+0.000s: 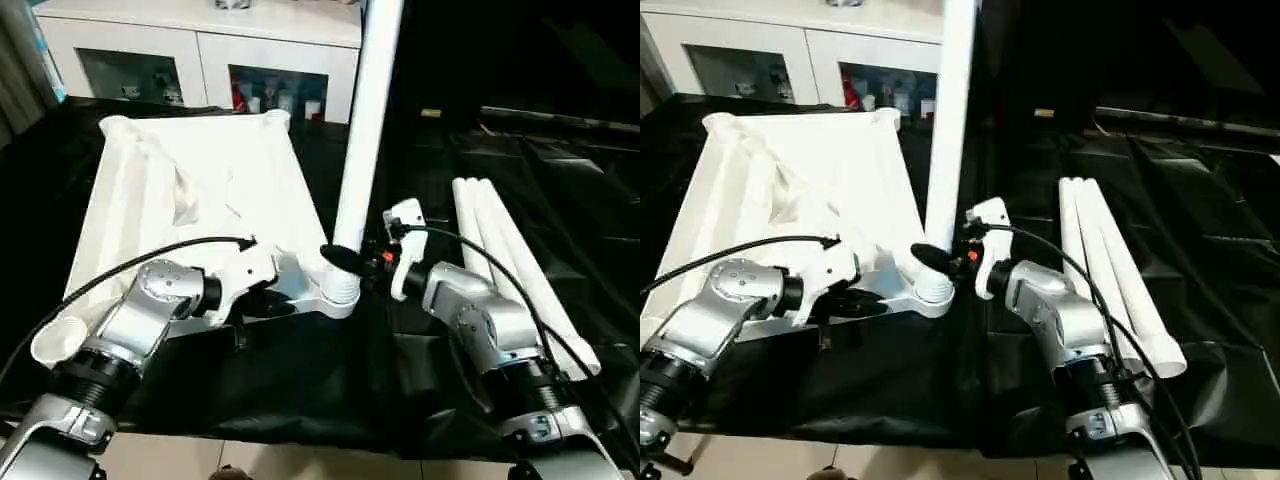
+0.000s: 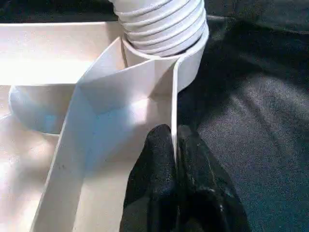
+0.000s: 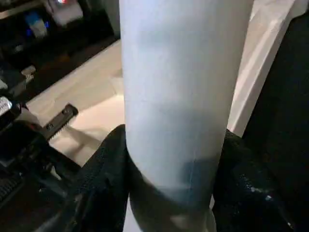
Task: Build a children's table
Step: Insert table leg to table base
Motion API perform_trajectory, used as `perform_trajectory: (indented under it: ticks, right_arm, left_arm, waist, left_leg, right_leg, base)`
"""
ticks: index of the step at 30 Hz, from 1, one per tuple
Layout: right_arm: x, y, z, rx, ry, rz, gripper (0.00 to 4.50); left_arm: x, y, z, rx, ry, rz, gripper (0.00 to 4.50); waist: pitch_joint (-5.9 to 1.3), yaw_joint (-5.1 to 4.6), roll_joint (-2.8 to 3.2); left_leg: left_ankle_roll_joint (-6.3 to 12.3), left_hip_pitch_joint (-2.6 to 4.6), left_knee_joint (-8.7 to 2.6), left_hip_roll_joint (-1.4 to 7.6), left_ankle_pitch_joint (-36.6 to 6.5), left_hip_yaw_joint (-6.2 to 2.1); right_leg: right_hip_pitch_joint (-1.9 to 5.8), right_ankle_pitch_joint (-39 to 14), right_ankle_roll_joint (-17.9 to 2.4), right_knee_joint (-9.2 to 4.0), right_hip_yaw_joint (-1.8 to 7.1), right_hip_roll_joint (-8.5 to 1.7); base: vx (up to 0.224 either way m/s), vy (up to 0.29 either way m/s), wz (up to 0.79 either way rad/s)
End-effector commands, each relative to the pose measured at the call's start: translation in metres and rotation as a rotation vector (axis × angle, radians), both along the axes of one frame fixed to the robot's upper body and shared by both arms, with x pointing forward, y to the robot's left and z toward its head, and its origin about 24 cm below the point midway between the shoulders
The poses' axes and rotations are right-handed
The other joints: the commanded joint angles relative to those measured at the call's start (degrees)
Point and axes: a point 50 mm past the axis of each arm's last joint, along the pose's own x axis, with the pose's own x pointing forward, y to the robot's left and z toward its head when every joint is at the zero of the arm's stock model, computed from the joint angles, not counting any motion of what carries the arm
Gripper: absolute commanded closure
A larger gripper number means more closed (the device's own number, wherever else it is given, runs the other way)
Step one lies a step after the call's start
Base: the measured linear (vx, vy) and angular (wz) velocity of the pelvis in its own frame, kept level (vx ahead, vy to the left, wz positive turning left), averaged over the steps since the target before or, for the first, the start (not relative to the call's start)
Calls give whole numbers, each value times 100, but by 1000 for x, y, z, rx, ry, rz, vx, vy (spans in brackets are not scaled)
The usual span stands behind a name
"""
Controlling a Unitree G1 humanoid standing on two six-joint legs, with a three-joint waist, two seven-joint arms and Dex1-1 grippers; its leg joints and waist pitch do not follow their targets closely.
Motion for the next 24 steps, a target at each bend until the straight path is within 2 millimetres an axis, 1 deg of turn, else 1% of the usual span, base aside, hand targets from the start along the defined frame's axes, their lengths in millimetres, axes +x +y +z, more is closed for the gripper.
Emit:
perform_trajectory:
  ticks: [1,3,4,5,6,7,8,9,11,14,15,16,18,20,21,24]
  right_arm:
    - [-6,-7,-23,-12,73,-47,262]
    - [-6,-8,-25,-8,72,-54,262]
    - [-7,-9,-29,4,72,-72,262]
    - [-8,-10,-31,5,70,-81,262]
    - [-9,-11,-33,6,68,-92,262]
    - [-10,-12,-37,11,63,-106,262]
    - [-12,-13,-39,19,62,-119,262]
    - [-13,-14,-41,27,60,-128,262]
    - [-15,-14,-44,26,56,-135,262]
    - [-18,-14,-47,24,38,-140,262]
    - [-19,-15,-49,25,32,-149,262]
    - [-19,-15,-50,27,28,-155,262]
    - [-21,-16,-51,26,25,-162,262]
    - [-24,-18,-55,25,-1,-194,262]
    - [-25,-18,-56,26,-5,-200,262]
    - [-29,-19,-61,26,-5,-216,262]
  left_arm:
    - [3,-7,4,-45,-25,2,450]
    - [3,-7,4,-44,-25,3,450]
    - [4,-7,4,-41,-28,5,450]
    - [4,-7,4,-41,-29,6,450]
    - [4,-7,4,-40,-30,7,450]
    - [5,-6,5,-39,-32,10,450]
    - [5,-6,6,-38,-34,11,450]
    - [5,-6,6,-35,-36,11,450]
    - [6,-5,7,-30,-40,11,450]
    - [7,-4,7,-26,-42,13,450]
    - [8,-4,7,-25,-44,15,450]
    - [8,-4,7,-25,-45,17,450]
    - [9,-4,7,-23,-48,19,450]
    - [10,-4,7,-24,-55,27,450]
    - [11,-5,7,-25,-57,29,450]
    - [11,-5,8,-25,-58,29,450]
  waist:
    - [-358,-9,99]
    - [-351,-23,85]
    - [-350,-22,92]
    - [-346,-23,107]
    - [-346,-22,99]
    - [-347,-15,139]
    - [-351,-14,133]
    - [-353,-11,164]
    - [-366,-11,194]
    - [-367,-14,192]
    - [-367,-8,227]
    - [-363,-8,209]
    - [-357,-7,215]
    - [-350,1,240]
    - [-349,-2,229]
    - [-339,-3,239]
  left_leg:
    - [-168,51,-468,-60,-1363,130]
    - [-167,49,-478,-64,-1468,129]
    - [-168,46,-481,-65,-1486,124]
    - [-171,48,-482,-63,-1559,127]
    - [-169,50,-482,-63,-1590,126]
    - [-178,46,-488,-64,-1648,115]
    - [-169,55,-489,-61,-1651,118]
    - [-168,50,-494,-61,-1660,110]
    - [-164,52,-495,-59,-1651,104]
    - [-151,49,-498,-60,-1682,104]
    - [-151,52,-498,-60,-1700,103]
    - [-144,51,-502,-62,-1759,107]
    - [-146,54,-512,-63,-1857,103]
    - [-159,64,-517,-57,-1971,100]
    - [-157,61,-523,-56,-1997,98]
    - [-156,59,-542,-52,-2131,83]
  right_leg:
    - [216,-1013,-1144,-415,85,-179]
    - [217,-1102,-1146,-429,82,-172]
    - [221,-1132,-1143,-427,81,-172]
    - [206,-1208,-1134,-445,86,-180]
    - [207,-1260,-1127,-448,86,-182]
    - [207,-1336,-1107,-455,89,-188]
    - [200,-1325,-1106,-460,88,-183]
    - [201,-1273,-1122,-452,86,-182]
    - [203,-1146,-1159,-440,82,-173]
    - [210,-1059,-1200,-438,79,-166]
    - [206,-1040,-1207,-439,80,-168]
    - [202,-1105,-1195,-454,78,-167]
    - [198,-1264,-1171,-468,80,-168]
    - [177,-1401,-1143,-488,86,-178]
    - [182,-1443,-1128,-494,86,-178]
    - [172,-1603,-1093,-508,84,-176]
  base:
    - [0,0,0]
    - [0,0,0]
    - [0,0,0]
    - [0,0,0]
    - [0,0,0]
    - [0,0,0]
    - [0,0,0]
    - [0,0,0]
    - [0,0,0]
    - [0,0,0]
    - [0,0,0]
    - [0,0,0]
    - [0,0,0]
    - [0,0,0]
    - [0,0,0]
    - [0,0,0]
